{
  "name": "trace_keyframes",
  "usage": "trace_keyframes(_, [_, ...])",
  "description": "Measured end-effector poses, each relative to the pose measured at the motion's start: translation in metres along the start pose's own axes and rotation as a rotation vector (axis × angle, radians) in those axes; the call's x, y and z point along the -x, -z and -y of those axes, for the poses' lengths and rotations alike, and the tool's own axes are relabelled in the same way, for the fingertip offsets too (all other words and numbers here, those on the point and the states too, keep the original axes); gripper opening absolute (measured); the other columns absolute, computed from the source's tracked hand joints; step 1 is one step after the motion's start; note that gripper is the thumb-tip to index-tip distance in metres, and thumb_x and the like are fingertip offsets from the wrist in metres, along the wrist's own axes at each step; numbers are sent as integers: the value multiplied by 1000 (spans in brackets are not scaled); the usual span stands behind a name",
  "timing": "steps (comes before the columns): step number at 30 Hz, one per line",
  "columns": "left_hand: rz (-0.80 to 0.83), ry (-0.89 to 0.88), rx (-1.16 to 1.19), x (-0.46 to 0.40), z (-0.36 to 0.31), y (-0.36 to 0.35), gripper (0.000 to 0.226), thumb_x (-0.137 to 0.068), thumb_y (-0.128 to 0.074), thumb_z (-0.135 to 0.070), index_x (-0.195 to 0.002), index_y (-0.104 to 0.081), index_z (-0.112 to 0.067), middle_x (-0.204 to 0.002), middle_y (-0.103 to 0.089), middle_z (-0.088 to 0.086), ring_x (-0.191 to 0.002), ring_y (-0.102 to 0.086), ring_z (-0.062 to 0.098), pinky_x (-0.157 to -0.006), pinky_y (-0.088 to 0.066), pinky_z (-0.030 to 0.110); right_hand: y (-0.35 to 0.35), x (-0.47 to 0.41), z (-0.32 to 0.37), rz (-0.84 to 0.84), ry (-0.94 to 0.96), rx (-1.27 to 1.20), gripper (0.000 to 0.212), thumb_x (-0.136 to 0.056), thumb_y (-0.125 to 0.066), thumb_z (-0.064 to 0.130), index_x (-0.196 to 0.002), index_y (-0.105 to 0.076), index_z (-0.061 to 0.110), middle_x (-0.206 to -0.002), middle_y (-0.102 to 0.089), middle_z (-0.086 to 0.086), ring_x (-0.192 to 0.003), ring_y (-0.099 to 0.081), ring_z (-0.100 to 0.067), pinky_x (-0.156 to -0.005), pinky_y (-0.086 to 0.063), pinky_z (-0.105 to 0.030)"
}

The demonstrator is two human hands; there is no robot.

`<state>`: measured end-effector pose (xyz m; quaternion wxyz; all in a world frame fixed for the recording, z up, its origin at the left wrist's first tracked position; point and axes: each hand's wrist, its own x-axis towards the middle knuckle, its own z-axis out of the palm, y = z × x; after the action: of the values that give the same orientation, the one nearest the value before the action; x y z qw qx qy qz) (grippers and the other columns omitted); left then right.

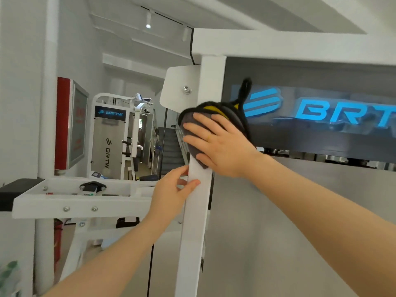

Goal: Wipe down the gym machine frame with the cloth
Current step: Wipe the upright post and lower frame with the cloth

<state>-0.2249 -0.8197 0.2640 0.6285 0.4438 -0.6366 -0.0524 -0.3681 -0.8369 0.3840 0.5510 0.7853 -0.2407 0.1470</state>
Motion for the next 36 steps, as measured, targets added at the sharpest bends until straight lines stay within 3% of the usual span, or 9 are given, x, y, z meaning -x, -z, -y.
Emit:
trace_keyframes(4, [142, -105, -170, -16, -4, 24, 40, -82, -64, -31, -121, -57, -22, -109, -58, -10, -93, -54, 2, -88, -48, 26, 7, -9, -7, 38, -19, 37, 57, -91, -19, 40, -137, -47, 20, -144, -44, -4, -137, -33, -27, -113, -19, -44])
trace_keyframes(9, [57, -257, -398, -48, -8, 64, 40, -92, -50, -36, -128, -51, -18, -112, -44, -17, -102, -45, -1, -77, -33, 6, 24, -68, -20, 17, -195, 88, 53, -100, -14, 36, -149, -17, 16, -157, -13, -5, -145, -2, -25, -116, 6, -40])
trace_keyframes(16, [14, -245, -476, -56, 0, 87, 32, -95, -44, -34, -121, -54, -18, -109, -46, -16, -97, -45, -1, -73, -30, 3, 22, -113, -13, 121, -110, 149, 55, -100, -24, 27, -150, -7, 11, -158, -4, -7, -145, -4, -24, -116, -10, -37])
trace_keyframes(19, [45, -260, -470, -53, 1, 84, 53, -86, -33, -53, -118, -56, -18, -109, -47, -15, -97, -44, -2, -74, -32, 6, 29, -97, -18, 80, -54, 82, 57, -101, -24, 28, -150, -2, 11, -158, 2, -7, -145, -7, -21, -116, -10, -35])
trace_keyframes(23, [94, -323, -497, -51, -1, 76, 71, -76, -16, -61, -116, -56, -18, -112, -49, -12, -97, -45, 0, -80, -39, 17, 33, -84, -17, -15, -206, 114, 53, -99, -31, 28, -145, -24, 3, -152, -24, -14, -143, -15, -28, -117, -5, -37])
trace_keyframes(26, [119, -361, -557, -52, 1, 73, 74, -77, -13, -61, -120, -55, -19, -122, -50, -10, -103, -48, 4, -83, -42, 17, 29, -102, -10, -5, -185, 97, 36, -95, -40, 14, -130, -42, 7, -134, -46, -10, -129, -37, -26, -111, -23, -35])
trace_keyframes(30, [151, -341, -567, -52, 12, 75, 75, -75, -10, -62, -121, -54, -22, -124, -49, -12, -107, -46, 1, -85, -39, 11, 29, -123, -15, 76, -28, -2, 31, -90, -47, 5, -119, -50, 14, -124, -52, -1, -115, -50, -19, -98, -40, -30])
trace_keyframes(33, [170, -331, -556, -50, 13, 77, 78, -73, -8, -64, -122, -53, -23, -124, -48, -14, -101, -40, -6, -74, -32, 0, 25, -120, -22, 81, 78, 44, 25, -92, -46, 15, -113, -58, 22, -123, -57, 8, -119, -48, -15, -109, -27, -34])
trace_keyframes(36, [180, -337, -555, -48, 6, 78, 81, -71, -5, -64, -125, -50, -23, -125, -47, -14, -108, -41, -4, -82, -33, 4, 26, -95, -42, -97, -19, 97, 42, -93, -30, 30, -103, -70, 19, -113, -67, 6, -118, -54, -20, -110, -14, -36])
